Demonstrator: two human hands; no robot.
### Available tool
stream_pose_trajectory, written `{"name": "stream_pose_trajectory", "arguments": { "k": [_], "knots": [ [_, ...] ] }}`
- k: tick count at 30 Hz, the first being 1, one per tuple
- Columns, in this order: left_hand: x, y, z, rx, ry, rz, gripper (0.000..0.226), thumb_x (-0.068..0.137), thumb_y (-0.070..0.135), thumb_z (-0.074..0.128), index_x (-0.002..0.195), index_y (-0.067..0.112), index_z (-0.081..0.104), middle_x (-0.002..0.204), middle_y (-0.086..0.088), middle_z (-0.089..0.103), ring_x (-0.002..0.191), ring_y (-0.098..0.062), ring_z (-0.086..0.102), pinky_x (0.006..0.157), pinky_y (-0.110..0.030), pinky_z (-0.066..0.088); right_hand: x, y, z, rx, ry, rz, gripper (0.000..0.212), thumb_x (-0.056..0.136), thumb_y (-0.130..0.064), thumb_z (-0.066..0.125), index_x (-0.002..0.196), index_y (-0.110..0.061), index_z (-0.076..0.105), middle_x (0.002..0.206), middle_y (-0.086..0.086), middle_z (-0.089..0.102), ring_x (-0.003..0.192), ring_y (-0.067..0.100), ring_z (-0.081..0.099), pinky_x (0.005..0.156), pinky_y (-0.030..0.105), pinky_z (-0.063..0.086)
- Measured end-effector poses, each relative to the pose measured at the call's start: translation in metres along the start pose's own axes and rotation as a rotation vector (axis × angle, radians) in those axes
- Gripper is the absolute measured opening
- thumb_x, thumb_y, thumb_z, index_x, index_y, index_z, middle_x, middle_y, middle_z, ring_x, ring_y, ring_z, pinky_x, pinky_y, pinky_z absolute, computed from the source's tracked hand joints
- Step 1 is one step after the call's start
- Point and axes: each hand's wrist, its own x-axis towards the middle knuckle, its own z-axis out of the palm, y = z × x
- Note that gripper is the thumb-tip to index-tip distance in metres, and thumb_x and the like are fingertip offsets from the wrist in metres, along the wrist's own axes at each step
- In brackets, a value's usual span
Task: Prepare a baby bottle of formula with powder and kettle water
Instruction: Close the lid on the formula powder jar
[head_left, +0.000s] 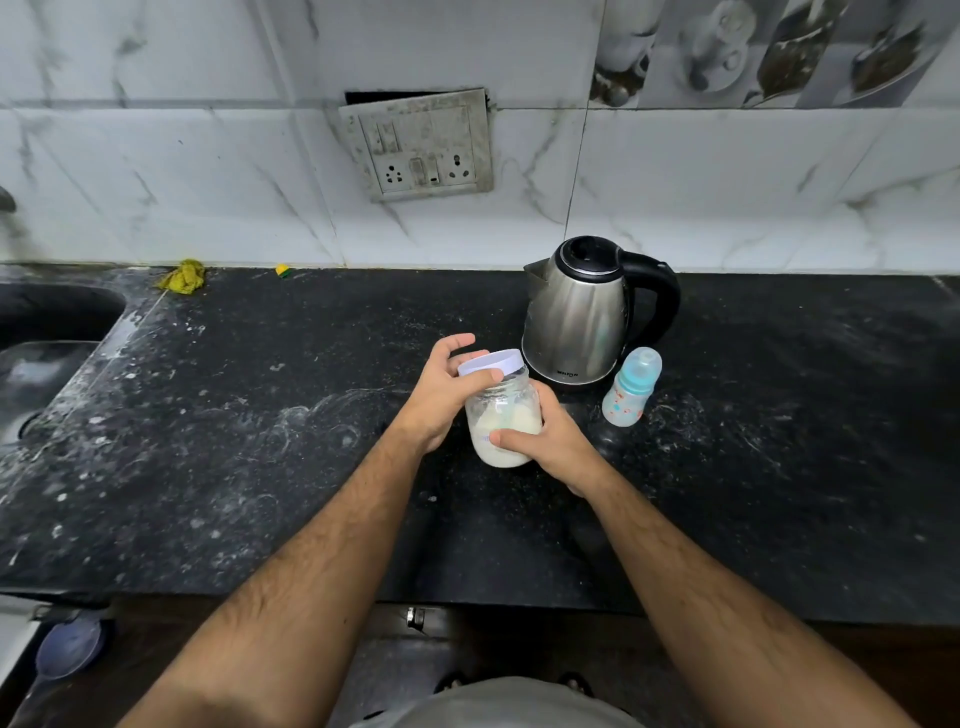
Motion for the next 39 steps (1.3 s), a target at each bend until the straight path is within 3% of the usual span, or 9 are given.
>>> {"name": "stream_pose_trajectory", "arguments": {
  "k": [5,11,15,20,27,30,33,36,39],
  "knots": [
    [-0.002,0.002,-0.002,0.019,-0.054,-0.025,0.067,0.067,0.014,0.079,0.127,0.022,0.048,0.129,-0.016,0.061,0.118,-0.031,0.062,0.098,-0.042,0.053,0.000,-0.007,-0.005,0.046,-0.043,0.013,0.082,0.069,-0.019,0.086,0.139,-0.024,0.044,0.125,-0.003,0.066,0.115,0.014,0.064,0.096,0.032,0.054],
    [0.000,0.009,-0.003,0.006,-0.004,-0.007,0.061,0.068,0.019,0.079,0.123,0.023,0.051,0.127,-0.013,0.064,0.115,-0.029,0.064,0.096,-0.042,0.054,0.001,-0.011,-0.008,0.068,-0.046,0.032,0.099,0.054,-0.032,0.092,0.138,-0.019,0.042,0.128,0.004,0.064,0.115,0.017,0.065,0.097,0.037,0.055],
    [0.001,0.013,-0.004,0.038,-0.019,-0.007,0.065,0.069,0.019,0.080,0.127,0.020,0.050,0.128,-0.011,0.063,0.116,-0.027,0.064,0.098,-0.042,0.053,0.000,-0.011,-0.006,0.022,0.015,0.015,0.083,0.068,-0.017,0.091,0.136,-0.019,0.045,0.125,0.000,0.065,0.113,0.013,0.065,0.097,0.033,0.054],
    [0.003,0.017,-0.005,0.133,-0.013,0.006,0.062,0.079,0.003,0.079,0.131,0.011,0.047,0.123,-0.010,0.065,0.109,-0.021,0.066,0.093,-0.036,0.056,-0.002,-0.014,-0.004,-0.059,0.080,-0.037,0.080,0.068,-0.023,0.091,0.136,-0.021,0.048,0.119,-0.009,0.066,0.107,0.004,0.064,0.092,0.025,0.052],
    [0.002,0.022,-0.006,0.123,-0.051,-0.007,0.055,0.085,0.001,0.071,0.132,0.013,0.046,0.121,-0.008,0.067,0.106,-0.019,0.068,0.088,-0.032,0.056,-0.005,-0.019,-0.004,0.024,0.069,-0.026,0.071,0.073,-0.016,0.087,0.134,-0.018,0.050,0.119,-0.005,0.068,0.107,0.008,0.067,0.086,0.021,0.053],
    [0.000,0.024,-0.009,0.096,-0.101,-0.026,0.046,0.089,0.000,0.066,0.129,0.014,0.048,0.117,-0.005,0.069,0.098,-0.015,0.070,0.083,-0.027,0.056,-0.006,-0.020,-0.007,0.091,0.019,-0.003,0.071,0.073,-0.016,0.087,0.134,-0.015,0.051,0.120,0.001,0.070,0.111,0.015,0.067,0.090,0.026,0.055],
    [-0.003,0.027,-0.010,0.077,-0.137,-0.037,0.045,0.092,0.001,0.061,0.132,0.014,0.047,0.120,-0.006,0.067,0.100,-0.014,0.069,0.088,-0.028,0.055,-0.007,-0.020,-0.011,0.118,-0.021,0.012,0.072,0.070,-0.022,0.085,0.134,-0.015,0.052,0.121,0.004,0.070,0.113,0.019,0.067,0.095,0.035,0.055],
    [-0.001,0.029,-0.012,0.091,-0.175,-0.060,0.055,0.090,0.007,0.065,0.141,0.017,0.046,0.130,-0.007,0.063,0.112,-0.017,0.065,0.098,-0.032,0.050,-0.009,-0.021,-0.012,0.099,-0.007,0.009,0.066,0.076,-0.013,0.084,0.133,-0.015,0.051,0.119,0.002,0.070,0.109,0.013,0.068,0.094,0.032,0.055],
    [-0.002,0.032,-0.005,0.206,-0.188,-0.093,0.067,0.085,0.031,0.068,0.146,0.017,0.042,0.137,-0.004,0.059,0.120,-0.016,0.061,0.105,-0.033,0.046,-0.011,-0.025,-0.010,0.031,0.027,-0.021,0.064,0.076,-0.010,0.084,0.131,-0.016,0.052,0.115,-0.006,0.069,0.099,0.000,0.068,0.084,0.019,0.054]
  ]
}}
